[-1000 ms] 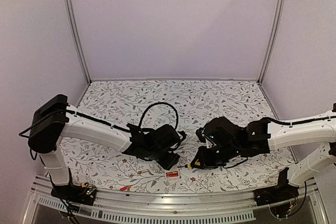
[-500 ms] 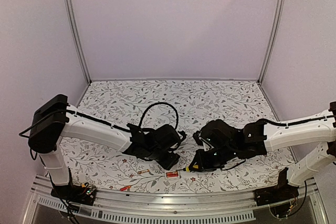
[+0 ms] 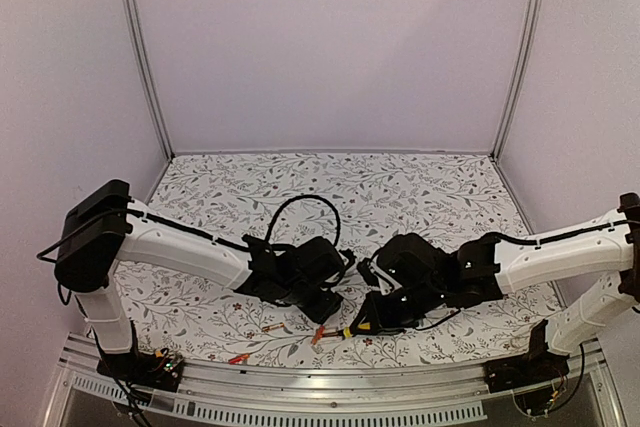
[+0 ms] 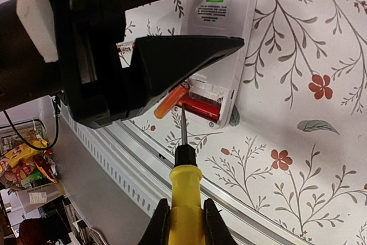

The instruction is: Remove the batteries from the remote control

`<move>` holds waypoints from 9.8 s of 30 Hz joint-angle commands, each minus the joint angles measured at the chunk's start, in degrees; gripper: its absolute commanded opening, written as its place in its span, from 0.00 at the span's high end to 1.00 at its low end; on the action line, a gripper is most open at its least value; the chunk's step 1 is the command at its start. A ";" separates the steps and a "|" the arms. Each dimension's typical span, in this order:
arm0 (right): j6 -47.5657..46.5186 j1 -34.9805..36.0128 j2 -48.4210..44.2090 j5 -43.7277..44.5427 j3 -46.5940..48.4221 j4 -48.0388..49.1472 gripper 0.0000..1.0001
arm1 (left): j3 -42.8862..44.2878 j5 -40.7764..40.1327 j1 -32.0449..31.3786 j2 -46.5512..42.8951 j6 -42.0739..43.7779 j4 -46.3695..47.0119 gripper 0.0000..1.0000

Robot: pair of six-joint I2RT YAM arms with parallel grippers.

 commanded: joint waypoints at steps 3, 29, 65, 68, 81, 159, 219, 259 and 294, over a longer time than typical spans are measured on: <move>0.12 0.43 1.62 -1.74 -1.27 4.56 1.00 | -3.60 4.62 -0.82 5.72 -1.67 -10.61 0.42; -1.29 -3.00 -6.34 7.69 -1.25 -9.60 1.00 | -4.23 9.49 3.39 -8.86 -9.41 -5.29 0.18; -9.60 -7.60 -8.53 0.80 -0.68 -3.92 1.00 | -17.31 20.80 7.36 -13.37 -1.05 14.34 0.14; -14.35 -10.47 -6.57 -4.93 0.23 -2.21 1.00 | -16.64 17.71 3.87 -12.00 0.90 13.77 0.15; -21.68 -14.44 0.00 -14.57 1.32 -0.08 1.00 | -14.13 10.13 -0.48 -6.59 3.60 9.18 0.24; -22.85 -15.29 16.12 -24.64 4.20 6.65 1.00 | -17.31 11.34 0.13 -6.81 14.19 14.30 0.56; -9.16 -24.97 -6.70 12.20 -8.72 10.97 1.00 | -10.62 3.46 20.92 -29.00 -0.21 12.01 0.13; -31.16 -48.50 -2.68 9.73 0.14 16.77 0.01 | -20.43 16.96 57.12 -32.80 -2.61 32.46 0.12; -52.86 -69.83 -5.03 26.69 -35.92 85.53 0.01 | -45.87 4.64 76.61 -23.99 12.29 80.55 0.00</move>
